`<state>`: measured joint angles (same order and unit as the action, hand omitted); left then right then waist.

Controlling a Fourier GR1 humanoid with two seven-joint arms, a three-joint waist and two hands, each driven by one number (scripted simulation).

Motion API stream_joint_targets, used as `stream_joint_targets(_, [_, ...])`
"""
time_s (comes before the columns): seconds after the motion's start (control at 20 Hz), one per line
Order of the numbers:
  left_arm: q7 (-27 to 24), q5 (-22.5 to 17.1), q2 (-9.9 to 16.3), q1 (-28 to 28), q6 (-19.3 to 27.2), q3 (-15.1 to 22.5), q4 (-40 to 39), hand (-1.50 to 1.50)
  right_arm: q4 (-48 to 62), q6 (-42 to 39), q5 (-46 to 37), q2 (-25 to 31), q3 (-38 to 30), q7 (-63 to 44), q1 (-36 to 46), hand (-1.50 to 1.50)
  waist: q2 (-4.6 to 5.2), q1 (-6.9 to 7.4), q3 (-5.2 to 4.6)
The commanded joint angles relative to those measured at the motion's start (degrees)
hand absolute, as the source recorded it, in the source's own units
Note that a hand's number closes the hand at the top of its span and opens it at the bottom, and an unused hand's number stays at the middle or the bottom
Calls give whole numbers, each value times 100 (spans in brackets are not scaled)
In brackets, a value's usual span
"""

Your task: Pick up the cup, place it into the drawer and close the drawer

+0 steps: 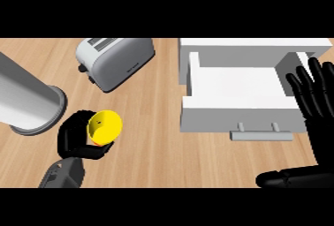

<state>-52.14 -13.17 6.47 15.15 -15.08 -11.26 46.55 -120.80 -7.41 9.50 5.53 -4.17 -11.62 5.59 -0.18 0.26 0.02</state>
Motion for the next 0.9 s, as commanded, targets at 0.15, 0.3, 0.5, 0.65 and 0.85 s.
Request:
stream_joint_targets(0.15, [1094, 0, -268, 140, 105, 599, 1534, 150, -87, 110, -301, -244, 351, 44, -268, -150, -2, -7, 1])
stream_joint_targets(0.3, [1929, -161, -500, -106, 456, 808, 2686, 150, -27, -120, 149, -4, -75, 84, -240, -150, -2, -4, 2])
stream_joint_targets(0.5, [2412, -233, -636, 259, 774, 968, 2966, 150, 366, 123, -119, -68, 52, -5, 358, -150, 15, -13, -2])
stream_joint_targets(0.65, [2819, -345, -642, 692, 1145, 1072, 3158, 150, 584, -97, 41, 93, -239, 280, 232, -150, 17, -30, -1])
stream_joint_targets(0.85, [3469, -130, -643, 1207, 1628, 1087, 3556, 150, 220, -154, 229, 181, -344, 87, 86, -150, 14, -39, -1])
